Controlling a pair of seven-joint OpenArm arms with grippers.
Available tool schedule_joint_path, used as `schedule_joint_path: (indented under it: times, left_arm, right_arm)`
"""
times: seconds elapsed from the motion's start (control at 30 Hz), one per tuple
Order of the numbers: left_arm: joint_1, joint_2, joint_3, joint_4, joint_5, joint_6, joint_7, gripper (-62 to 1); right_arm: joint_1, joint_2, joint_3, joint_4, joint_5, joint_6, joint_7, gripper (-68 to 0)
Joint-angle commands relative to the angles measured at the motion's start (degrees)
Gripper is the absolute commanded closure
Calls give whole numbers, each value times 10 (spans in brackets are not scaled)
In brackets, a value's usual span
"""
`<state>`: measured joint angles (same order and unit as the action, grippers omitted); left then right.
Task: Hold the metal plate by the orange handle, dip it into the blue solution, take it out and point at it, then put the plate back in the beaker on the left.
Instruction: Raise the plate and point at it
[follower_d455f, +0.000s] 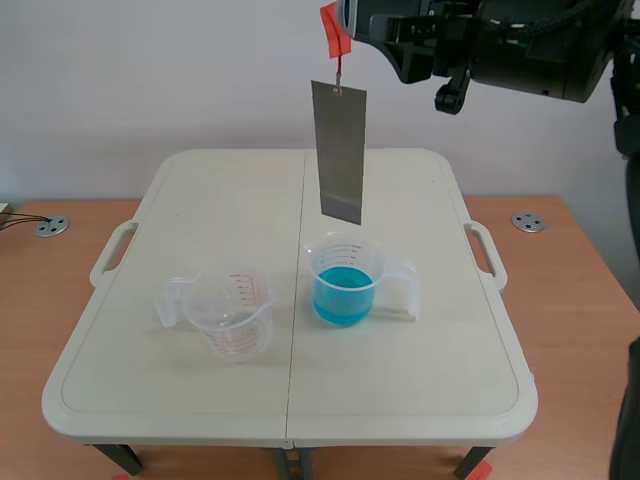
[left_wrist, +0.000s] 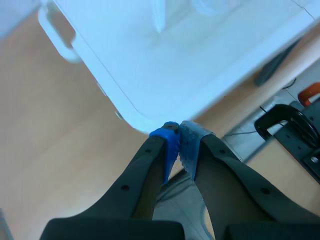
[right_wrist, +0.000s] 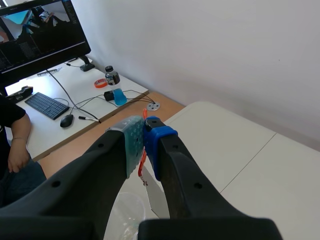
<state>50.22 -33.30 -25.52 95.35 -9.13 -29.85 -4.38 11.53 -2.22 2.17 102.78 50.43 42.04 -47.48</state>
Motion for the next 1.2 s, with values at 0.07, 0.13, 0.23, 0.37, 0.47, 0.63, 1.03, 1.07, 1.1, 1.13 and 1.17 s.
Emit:
schedule_joint_path:
  times: [0.07,0.13,0.23,0.37,0.47,0.63,1.03,1.07,1.1,1.13,1.17]
  left_arm:
    - [-40,-26,8,2,-20,-7,10,-15]
    - [-65,-40,17,2,-25,-14,15,-15]
    - [-103,-57,37,2,-25,-17,20,-15]
    - [-164,-68,68,0,-25,-21,42,-15]
    - [-221,-68,97,-17,-25,-31,45,-15]
    - [-325,-67,157,-71,-25,-54,44,-15]
    - [-534,-37,318,-173,-22,-90,43,-14]
    - [-547,-30,329,-181,-22,-92,43,-14]
    - [-558,-24,339,-188,-22,-94,43,-14]
    - [-570,-16,349,-196,-21,-96,43,-14]
    - [-580,-9,357,-203,-19,-97,45,-14]
  right_arm:
    - [12,1,-2,14,9,7,9,-15]
    - [12,1,-2,14,9,7,9,-15]
    - [12,1,-2,14,9,7,9,-15]
    - [12,1,-2,14,9,7,9,-15]
    - [12,1,-2,14,9,7,9,-15]
    - [12,1,-2,14,9,7,9,-15]
    - [12,1,-2,14,9,7,9,-15]
    - [12,1,-2,14,8,7,9,-15]
    - [12,1,-2,14,8,7,9,-15]
    - [12,1,-2,14,9,7,9,-15]
    - [12,1,-2,14,9,7,9,-15]
